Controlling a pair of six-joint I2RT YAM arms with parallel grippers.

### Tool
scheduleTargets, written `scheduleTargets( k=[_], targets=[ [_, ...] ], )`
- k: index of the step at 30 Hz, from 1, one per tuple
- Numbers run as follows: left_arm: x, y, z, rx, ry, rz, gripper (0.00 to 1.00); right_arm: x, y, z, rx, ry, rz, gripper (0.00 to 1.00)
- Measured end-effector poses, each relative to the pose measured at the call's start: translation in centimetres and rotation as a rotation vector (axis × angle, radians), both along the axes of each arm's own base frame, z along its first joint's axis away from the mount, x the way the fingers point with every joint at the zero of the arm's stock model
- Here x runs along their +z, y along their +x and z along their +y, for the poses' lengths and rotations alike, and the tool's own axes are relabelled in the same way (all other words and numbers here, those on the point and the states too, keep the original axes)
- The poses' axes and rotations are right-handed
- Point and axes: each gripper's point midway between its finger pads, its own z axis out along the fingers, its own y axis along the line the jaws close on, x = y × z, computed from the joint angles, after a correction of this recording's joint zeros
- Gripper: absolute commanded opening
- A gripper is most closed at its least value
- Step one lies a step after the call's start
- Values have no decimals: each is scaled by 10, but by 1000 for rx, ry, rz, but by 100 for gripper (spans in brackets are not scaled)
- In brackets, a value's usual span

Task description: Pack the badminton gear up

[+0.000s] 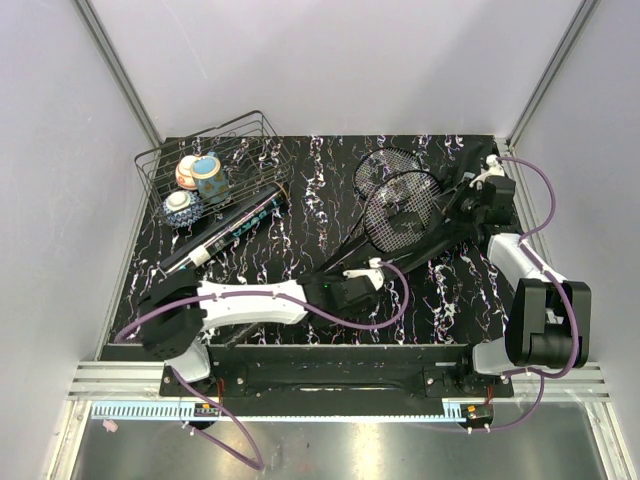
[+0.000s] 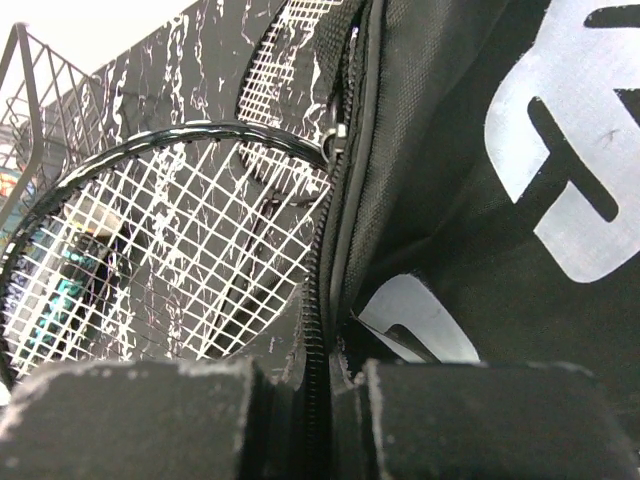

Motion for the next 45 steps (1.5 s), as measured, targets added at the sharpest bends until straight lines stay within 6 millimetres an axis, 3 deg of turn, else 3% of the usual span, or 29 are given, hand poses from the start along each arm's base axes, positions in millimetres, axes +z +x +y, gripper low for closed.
scheduleTargets(
  k=[10, 15, 24, 31, 38, 45],
  targets=[
    [38, 2, 12, -114, -116, 13, 0, 5, 0, 8, 65, -15, -45, 0],
    [33, 6, 9, -110, -108, 71, 0, 9, 1, 10, 77, -3, -62, 0],
    [7, 26, -29, 8, -87, 78, 0, 23, 6, 11, 66, 48, -123, 0],
    [17, 28, -41, -21, -164, 29, 0, 24, 8, 8, 46, 46, -129, 0],
    [29, -2, -15, -91, -244, 26, 0, 17, 0, 10, 73, 95, -75, 0],
    [31, -13, -2, -110, -269, 19, 0, 12, -14, 20, 151, 149, -25, 0]
  ],
)
